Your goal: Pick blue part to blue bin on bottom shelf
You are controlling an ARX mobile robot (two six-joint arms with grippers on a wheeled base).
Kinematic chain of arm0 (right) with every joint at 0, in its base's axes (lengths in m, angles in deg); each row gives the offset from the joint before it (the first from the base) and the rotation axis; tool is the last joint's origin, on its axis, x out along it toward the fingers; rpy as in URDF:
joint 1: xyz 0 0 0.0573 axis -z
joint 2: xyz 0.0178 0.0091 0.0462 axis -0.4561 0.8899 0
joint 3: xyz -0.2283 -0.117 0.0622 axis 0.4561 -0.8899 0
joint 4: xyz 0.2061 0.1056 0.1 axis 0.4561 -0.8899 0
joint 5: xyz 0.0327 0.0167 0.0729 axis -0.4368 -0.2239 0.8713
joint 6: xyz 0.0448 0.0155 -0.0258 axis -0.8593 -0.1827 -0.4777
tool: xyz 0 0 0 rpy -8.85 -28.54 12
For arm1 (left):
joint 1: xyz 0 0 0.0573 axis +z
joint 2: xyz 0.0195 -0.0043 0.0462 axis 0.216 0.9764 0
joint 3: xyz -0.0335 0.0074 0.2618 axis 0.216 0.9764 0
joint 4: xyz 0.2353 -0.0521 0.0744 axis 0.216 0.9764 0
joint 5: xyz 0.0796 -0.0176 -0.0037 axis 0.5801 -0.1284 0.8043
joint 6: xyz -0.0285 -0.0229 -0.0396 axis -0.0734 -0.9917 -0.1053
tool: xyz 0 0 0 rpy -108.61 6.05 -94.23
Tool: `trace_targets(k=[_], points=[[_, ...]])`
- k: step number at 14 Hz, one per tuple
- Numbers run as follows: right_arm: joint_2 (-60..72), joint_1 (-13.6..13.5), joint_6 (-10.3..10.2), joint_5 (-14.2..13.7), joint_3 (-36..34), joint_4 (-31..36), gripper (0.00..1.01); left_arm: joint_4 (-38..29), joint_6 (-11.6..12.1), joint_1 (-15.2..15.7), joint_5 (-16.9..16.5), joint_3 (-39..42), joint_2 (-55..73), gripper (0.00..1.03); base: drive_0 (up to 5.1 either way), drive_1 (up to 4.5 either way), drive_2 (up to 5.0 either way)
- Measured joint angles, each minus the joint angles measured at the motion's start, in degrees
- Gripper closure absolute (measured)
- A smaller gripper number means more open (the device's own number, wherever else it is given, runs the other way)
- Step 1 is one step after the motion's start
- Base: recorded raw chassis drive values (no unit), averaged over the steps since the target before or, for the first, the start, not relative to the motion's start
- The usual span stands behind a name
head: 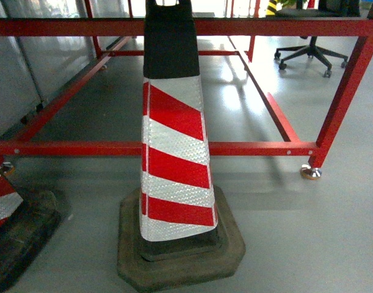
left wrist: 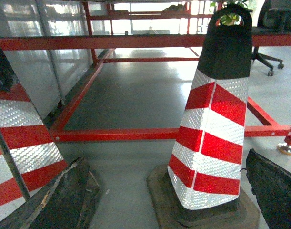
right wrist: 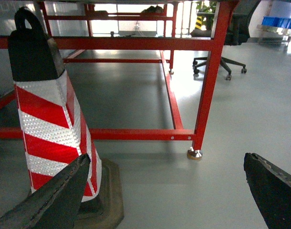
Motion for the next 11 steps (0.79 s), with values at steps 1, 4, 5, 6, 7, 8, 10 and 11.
trace_targets(k=[1,4,5,6,7,8,10,11], points=[[0.0,0.0,0.0,0.1,0.0,0.0,0.03,-0.2,0.0,0.0,0.2,0.0,0.0,0.05,0.0,0.0,0.0],[0.0,0.0,0.0,0.0,0.0,0.2,0.03,-0.2,0.0,0.0,0.0,0.0,0.0,0.05,0.0,0.0,0.0],[0.0,0.0,0.0,0.0,0.0,0.1,0.03,-0.2,0.0,0.0,0.0,0.0,0.0,0.05,0.0,0.0,0.0],[0.0,0.0,-0.1,-0.1,0.0,0.1,0.03,-0.2,0.0,0.0,0.0,0.0,0.0,0.05,0.0,0.0,0.0],[0.0,0.0,0.0,0.0,0.0,0.1,0.03,-0.2,0.0,0.0,0.0,0.0,0.0,0.05,0.0,0.0,0.0],[0.0,0.0,-0.1,0.0,0.0,0.1,0.03,-0.2,0.0,0.0,0.0,0.0,0.0,0.05,0.0,0.0,0.0],[0.0,0.0,0.0,0.0,0.0,0.0,0.03,-0.2,0.0,0.0,-0.1,0.0,0.0,0.05,0.0,0.0,0.0],[0.0,0.0,0.0,0.0,0.0,0.1,0.03,-0.2,0.0,0.0,0.0,0.0,0.0,0.05,0.0,0.0,0.0]])
